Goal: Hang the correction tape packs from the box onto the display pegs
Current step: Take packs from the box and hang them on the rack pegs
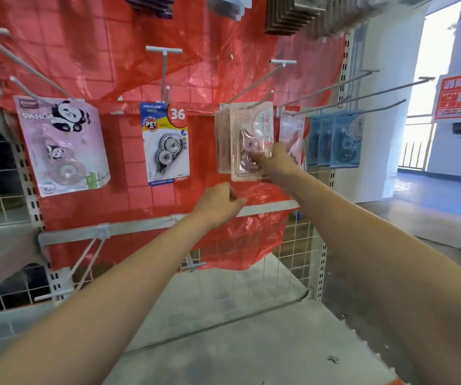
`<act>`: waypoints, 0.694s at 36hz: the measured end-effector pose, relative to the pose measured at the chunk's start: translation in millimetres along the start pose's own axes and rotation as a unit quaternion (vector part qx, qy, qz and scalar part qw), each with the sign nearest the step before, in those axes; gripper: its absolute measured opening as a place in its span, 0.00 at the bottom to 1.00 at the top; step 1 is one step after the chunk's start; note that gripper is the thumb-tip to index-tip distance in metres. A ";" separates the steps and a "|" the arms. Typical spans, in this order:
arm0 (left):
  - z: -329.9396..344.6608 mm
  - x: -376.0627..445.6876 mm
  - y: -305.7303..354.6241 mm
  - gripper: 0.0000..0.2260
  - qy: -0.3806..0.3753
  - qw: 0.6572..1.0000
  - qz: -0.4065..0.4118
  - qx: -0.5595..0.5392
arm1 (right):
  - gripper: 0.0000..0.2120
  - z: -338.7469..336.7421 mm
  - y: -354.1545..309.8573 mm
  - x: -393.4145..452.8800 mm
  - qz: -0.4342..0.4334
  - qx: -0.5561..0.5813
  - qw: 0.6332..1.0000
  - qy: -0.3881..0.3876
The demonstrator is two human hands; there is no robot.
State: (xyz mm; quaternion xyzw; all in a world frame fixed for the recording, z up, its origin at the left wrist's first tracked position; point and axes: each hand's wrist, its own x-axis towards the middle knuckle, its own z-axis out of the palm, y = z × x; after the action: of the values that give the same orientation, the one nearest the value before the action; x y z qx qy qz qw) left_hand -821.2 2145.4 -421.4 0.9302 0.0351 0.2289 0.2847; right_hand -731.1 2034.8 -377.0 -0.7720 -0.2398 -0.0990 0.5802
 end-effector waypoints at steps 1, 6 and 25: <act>3.0 -2.8 -5.9 0.12 -0.014 0.999 0.004 0.040 | 0.26 3.8 2.1 6.0 -0.005 -0.017 1.000 0.008; 13.7 -15.5 -24.3 0.13 -0.041 0.983 0.042 0.173 | 0.24 20.5 13.0 38.0 0.014 -0.066 0.997 0.023; 52.6 -47.5 -17.5 0.20 -0.092 0.955 0.107 0.259 | 0.21 -3.4 76.5 -53.3 -0.095 -0.463 0.880 -0.051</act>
State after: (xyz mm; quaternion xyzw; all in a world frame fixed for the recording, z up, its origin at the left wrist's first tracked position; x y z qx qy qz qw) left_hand -839.1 2123.7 -488.7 0.9874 -0.0331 0.1545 0.0093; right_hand -739.6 2001.7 -463.9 -0.9303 -0.2675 -0.2139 0.1311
